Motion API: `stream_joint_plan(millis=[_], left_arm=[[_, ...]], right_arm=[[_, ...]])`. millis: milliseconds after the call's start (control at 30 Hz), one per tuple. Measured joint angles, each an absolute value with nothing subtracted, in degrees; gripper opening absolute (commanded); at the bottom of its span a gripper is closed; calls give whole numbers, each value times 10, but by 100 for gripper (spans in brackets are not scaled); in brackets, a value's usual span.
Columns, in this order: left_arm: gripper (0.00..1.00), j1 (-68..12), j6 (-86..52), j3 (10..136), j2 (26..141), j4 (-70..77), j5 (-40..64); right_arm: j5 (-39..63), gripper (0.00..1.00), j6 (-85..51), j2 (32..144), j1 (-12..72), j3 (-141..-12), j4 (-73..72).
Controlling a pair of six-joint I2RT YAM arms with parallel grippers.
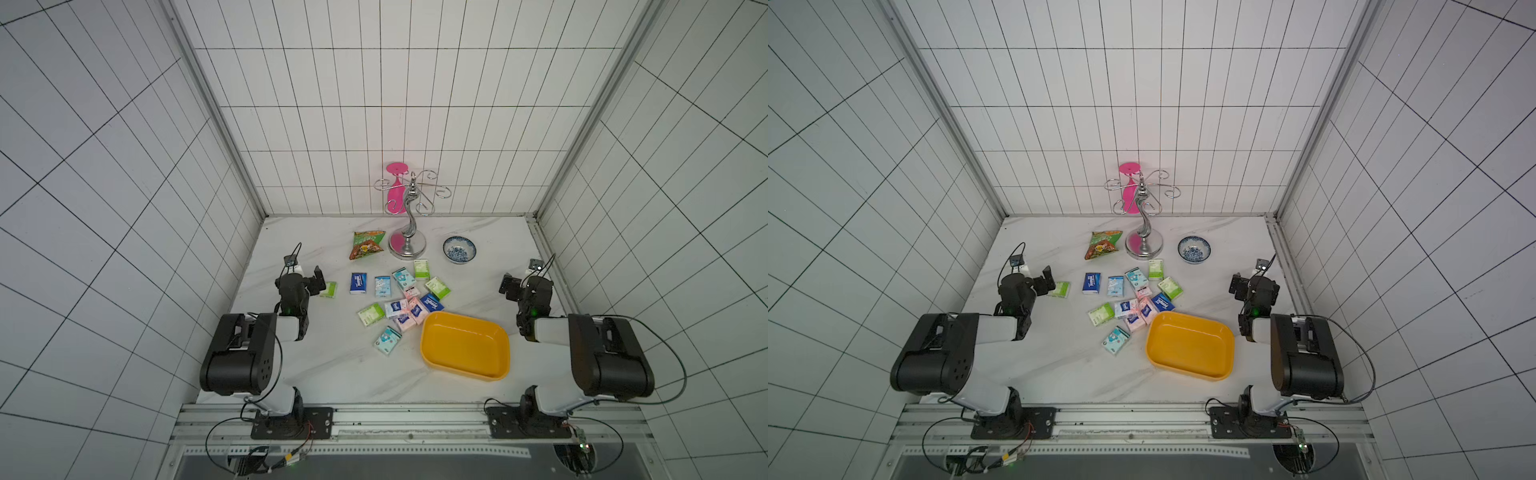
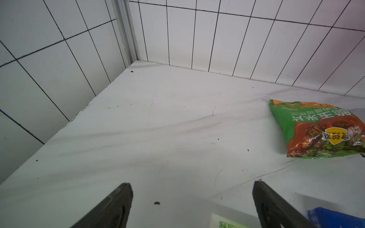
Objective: Put the pocket tissues into the storage box
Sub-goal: Pick up the pocket tissues from the center of the board.
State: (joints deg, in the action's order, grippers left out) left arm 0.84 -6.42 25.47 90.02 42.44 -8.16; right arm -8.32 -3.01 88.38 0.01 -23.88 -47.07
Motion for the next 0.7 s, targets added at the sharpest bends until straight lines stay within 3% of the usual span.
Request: stream_joint_plan(millis=[600, 700], left_arm=[[98, 11, -64, 255, 900, 428, -79], [98, 16, -65, 255, 898, 427, -76]], right_arm=[[-84, 99, -30, 882, 0, -239, -468], [-91, 99, -31, 851, 0, -251, -401]])
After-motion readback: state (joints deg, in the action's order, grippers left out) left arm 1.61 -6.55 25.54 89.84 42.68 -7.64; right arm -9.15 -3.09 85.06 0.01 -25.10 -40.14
